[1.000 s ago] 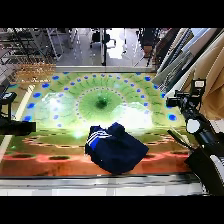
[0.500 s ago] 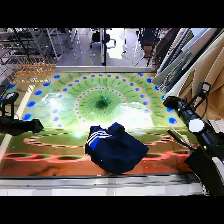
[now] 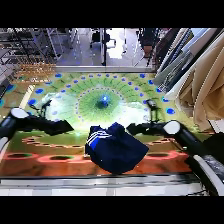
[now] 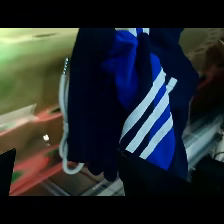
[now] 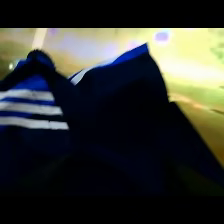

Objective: Fold the clothes and pants, and hang the long-sleeved shirts on hangers.

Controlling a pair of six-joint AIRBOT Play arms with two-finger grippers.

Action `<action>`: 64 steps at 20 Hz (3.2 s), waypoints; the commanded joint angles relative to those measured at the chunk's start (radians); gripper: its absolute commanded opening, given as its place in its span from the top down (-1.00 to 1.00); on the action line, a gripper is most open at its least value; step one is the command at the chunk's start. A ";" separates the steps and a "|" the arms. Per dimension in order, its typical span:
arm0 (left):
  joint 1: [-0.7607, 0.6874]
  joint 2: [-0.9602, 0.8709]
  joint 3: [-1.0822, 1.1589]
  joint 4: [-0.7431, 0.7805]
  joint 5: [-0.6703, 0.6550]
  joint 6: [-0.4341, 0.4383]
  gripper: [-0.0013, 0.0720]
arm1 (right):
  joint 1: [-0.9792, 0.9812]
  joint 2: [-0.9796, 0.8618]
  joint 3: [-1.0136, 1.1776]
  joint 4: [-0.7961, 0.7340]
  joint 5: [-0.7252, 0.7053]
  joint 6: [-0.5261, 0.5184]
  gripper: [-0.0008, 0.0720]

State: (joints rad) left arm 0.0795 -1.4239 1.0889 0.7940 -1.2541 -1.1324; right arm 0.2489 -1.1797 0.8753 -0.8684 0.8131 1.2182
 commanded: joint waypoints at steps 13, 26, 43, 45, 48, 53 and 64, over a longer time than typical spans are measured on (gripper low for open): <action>-0.010 -0.117 0.000 -0.185 -0.087 0.041 -0.93 | 0.050 -0.268 0.396 -0.324 0.395 0.088 0.95; -0.156 -0.359 0.210 -0.219 0.162 0.000 -0.93 | -0.180 0.080 -0.067 -0.540 0.543 0.194 0.95; -0.275 -0.613 0.557 -0.174 -0.187 -0.104 0.95 | -0.180 0.083 -0.066 -0.522 0.451 0.214 0.95; -0.240 -0.573 0.557 -0.244 -0.249 -0.084 0.96 | -0.180 0.112 -0.063 -0.523 0.380 0.233 0.95; -0.185 -0.430 0.557 -0.282 -0.299 -0.083 0.95 | -0.180 0.224 -0.026 -0.524 0.262 0.246 0.95; -0.092 -0.078 0.557 -0.426 -0.396 -0.045 0.96 | -0.180 0.574 0.125 -0.584 0.117 0.240 0.95; 0.200 0.536 0.557 -1.074 -0.045 0.166 0.95 | -0.180 0.977 0.418 -0.600 -0.167 -0.027 0.95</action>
State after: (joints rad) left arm 0.2253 -1.0065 1.6455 -0.1726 -1.4475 -1.0306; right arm 0.0696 -0.2314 1.2324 -1.4670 0.7891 1.2137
